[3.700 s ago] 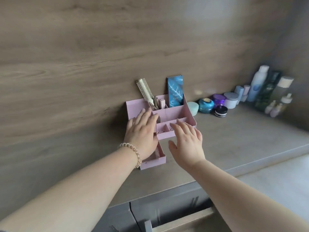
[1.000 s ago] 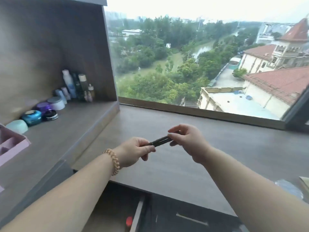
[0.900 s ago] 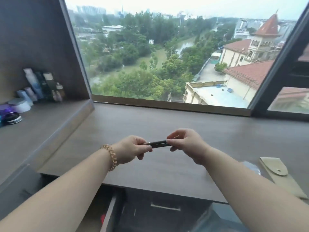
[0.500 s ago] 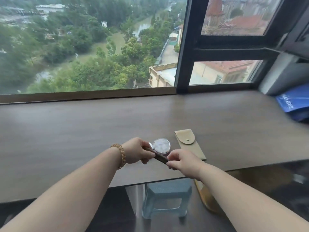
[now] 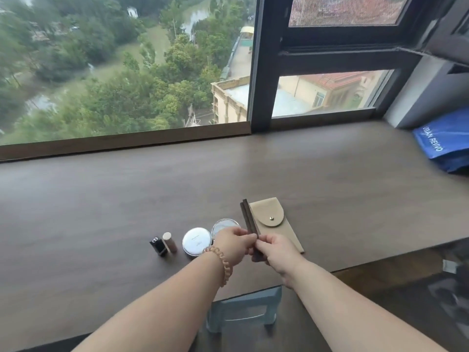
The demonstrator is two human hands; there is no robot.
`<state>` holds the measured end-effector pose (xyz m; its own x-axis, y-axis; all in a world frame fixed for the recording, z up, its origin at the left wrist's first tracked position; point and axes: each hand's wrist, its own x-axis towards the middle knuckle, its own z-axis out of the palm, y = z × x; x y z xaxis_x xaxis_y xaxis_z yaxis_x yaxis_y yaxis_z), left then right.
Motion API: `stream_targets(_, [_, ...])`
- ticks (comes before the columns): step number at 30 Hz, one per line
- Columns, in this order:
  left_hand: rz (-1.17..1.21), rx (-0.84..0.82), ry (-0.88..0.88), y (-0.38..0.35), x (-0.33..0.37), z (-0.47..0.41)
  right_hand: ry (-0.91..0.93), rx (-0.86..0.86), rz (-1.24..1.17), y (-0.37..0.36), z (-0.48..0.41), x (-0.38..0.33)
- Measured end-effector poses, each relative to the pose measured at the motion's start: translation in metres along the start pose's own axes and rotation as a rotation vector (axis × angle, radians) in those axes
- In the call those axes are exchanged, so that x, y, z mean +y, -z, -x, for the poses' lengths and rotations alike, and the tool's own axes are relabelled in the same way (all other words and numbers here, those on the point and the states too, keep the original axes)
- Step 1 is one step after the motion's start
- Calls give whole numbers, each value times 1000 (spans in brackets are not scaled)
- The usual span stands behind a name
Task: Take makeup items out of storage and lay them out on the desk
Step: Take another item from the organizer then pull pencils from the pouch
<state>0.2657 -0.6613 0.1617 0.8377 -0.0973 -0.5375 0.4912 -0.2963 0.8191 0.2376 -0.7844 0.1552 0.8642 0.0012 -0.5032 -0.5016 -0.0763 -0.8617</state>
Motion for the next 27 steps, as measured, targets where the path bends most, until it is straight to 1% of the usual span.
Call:
stream_targets(2, [1,2,18,-2,3,-15,-15,92,18,4,-14,2])
stream_targets(5, [-123,62,35,-4,1,-35,-33,289,258,14,-34,10])
stream_targets(6, [-203,87,35,-5,-2,-40,-31,316,353,17,-38,12])
stream_targets(8, [-406,122,17,-9,-3,-46,-16,315,584,20,-44,14])
stream_targets(10, [-512,145,-1,-13,-4,-48,36,343,788,20,-48,14])
stream_targets(11, [-531,158,-3,-16,-4,-49,86,354,846,21,-51,14])
stream_targets(15, [-588,281,39,-31,-5,-55,241,330,986,24,-61,18])
stream_targets(18, [-719,377,63,-41,-3,-56,358,324,1098,26,-67,23])
stream_targets(21, [-796,415,78,-47,0,-60,438,301,1157,27,-72,27])
stream_targets(27, [-883,424,48,-54,2,-58,538,192,1144,32,-73,30])
